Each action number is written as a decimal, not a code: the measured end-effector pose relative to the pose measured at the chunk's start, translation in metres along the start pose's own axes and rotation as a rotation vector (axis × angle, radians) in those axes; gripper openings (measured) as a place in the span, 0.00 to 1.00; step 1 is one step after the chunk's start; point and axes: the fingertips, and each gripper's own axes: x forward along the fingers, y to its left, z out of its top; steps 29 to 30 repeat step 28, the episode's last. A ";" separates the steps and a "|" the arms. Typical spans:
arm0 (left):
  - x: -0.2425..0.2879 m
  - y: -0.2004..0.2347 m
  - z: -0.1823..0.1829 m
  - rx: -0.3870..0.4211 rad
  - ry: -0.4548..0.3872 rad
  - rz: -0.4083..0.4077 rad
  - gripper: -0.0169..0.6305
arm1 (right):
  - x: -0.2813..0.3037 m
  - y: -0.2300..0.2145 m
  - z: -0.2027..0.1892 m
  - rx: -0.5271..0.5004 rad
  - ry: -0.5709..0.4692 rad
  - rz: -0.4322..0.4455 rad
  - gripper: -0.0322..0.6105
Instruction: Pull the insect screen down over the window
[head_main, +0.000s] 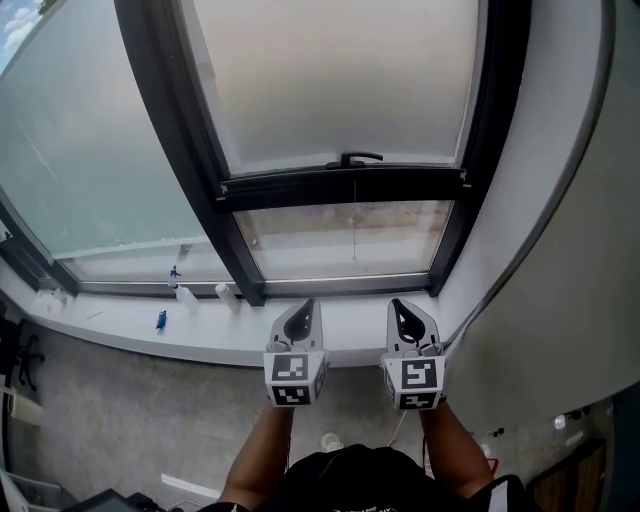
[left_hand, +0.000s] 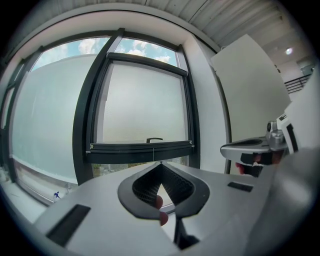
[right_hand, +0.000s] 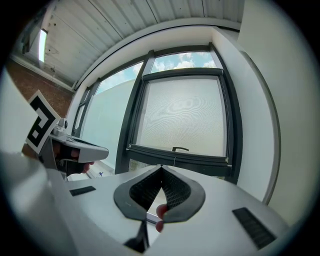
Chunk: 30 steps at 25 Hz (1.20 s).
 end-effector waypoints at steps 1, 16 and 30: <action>-0.003 -0.007 -0.001 0.004 0.001 -0.001 0.03 | -0.004 -0.003 0.000 0.000 0.000 0.001 0.06; -0.030 -0.056 0.000 0.031 -0.007 0.017 0.03 | -0.047 -0.010 -0.001 0.030 -0.028 0.014 0.05; -0.030 -0.057 -0.003 0.038 0.007 0.019 0.03 | -0.043 -0.008 0.004 0.036 -0.039 0.018 0.05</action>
